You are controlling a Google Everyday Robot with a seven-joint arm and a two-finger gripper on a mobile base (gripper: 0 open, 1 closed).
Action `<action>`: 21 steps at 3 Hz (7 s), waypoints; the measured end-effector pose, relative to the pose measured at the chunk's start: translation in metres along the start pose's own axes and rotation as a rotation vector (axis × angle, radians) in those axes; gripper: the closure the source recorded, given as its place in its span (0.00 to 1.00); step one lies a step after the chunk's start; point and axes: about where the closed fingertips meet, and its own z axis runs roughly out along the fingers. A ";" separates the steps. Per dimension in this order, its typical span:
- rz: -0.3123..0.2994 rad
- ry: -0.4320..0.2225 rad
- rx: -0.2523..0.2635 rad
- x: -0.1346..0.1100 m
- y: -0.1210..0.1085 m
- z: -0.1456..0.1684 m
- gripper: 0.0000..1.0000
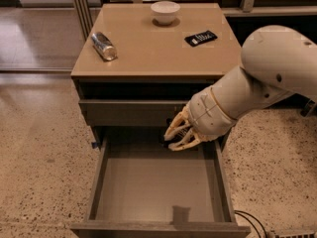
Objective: Place rxbar chocolate into middle drawer
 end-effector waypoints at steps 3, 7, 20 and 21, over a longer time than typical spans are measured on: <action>0.136 -0.118 -0.062 -0.001 0.094 0.146 1.00; 0.212 -0.086 -0.116 0.066 0.145 0.260 1.00; 0.388 0.174 0.244 0.255 0.067 0.395 0.12; 0.388 0.174 0.244 0.255 0.067 0.395 0.00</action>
Offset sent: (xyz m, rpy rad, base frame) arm -0.0872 0.0506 -0.1819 0.0759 0.2254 -0.0214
